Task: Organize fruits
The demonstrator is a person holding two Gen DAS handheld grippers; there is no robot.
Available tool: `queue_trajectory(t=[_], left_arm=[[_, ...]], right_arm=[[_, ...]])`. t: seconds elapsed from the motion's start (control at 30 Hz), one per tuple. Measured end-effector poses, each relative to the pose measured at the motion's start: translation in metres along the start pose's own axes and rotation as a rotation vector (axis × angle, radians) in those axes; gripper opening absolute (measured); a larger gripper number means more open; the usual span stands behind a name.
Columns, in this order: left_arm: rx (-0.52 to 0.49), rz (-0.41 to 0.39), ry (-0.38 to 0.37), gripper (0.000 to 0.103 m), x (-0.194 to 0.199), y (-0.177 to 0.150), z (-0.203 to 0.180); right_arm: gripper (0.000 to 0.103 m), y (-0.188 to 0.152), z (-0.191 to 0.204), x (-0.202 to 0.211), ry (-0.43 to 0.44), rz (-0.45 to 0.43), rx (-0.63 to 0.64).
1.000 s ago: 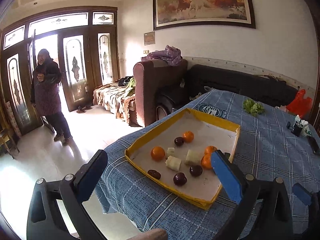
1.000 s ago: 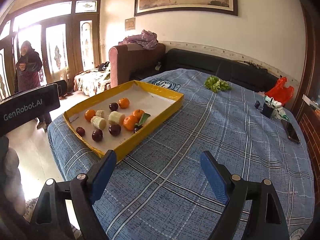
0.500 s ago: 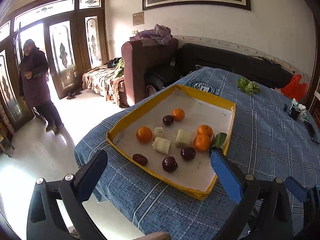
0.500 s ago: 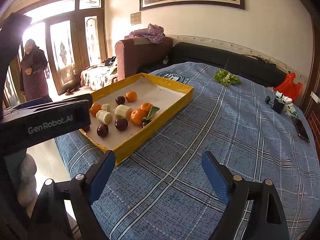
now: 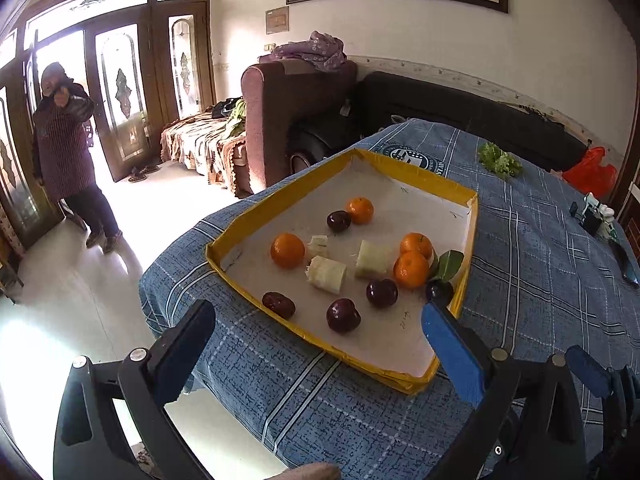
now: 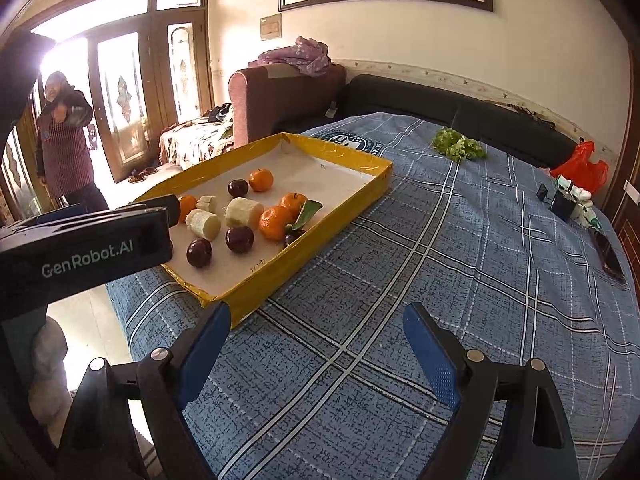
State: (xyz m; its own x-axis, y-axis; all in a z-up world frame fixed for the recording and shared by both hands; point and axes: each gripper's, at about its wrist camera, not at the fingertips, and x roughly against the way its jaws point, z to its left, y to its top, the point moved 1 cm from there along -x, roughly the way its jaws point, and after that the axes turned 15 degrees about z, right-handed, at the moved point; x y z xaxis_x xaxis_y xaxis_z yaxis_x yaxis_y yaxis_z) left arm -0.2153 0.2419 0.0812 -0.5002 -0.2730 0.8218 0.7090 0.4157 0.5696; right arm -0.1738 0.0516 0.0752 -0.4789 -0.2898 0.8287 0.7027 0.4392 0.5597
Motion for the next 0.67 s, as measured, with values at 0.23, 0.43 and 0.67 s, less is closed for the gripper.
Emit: queue_trajectory(t=[0.23,0.43,0.67], left_arm=[[0.004,0.011,-0.008,0.103,-0.002,0.000,0.003],[0.005,-0.002,0.001,0.103,-0.001,0.003,0.003],[-0.018,-0.023,0.021,0.103,0.009,0.008,-0.004]], right_arm=[[0.092,0.002,0.007,-0.002,-0.009,0.007,0.021],[0.092,0.005,0.011,-0.003,-0.002,0.007,0.042],[0.092,0.008,0.001,0.005,0.016,-0.014,-0.002]])
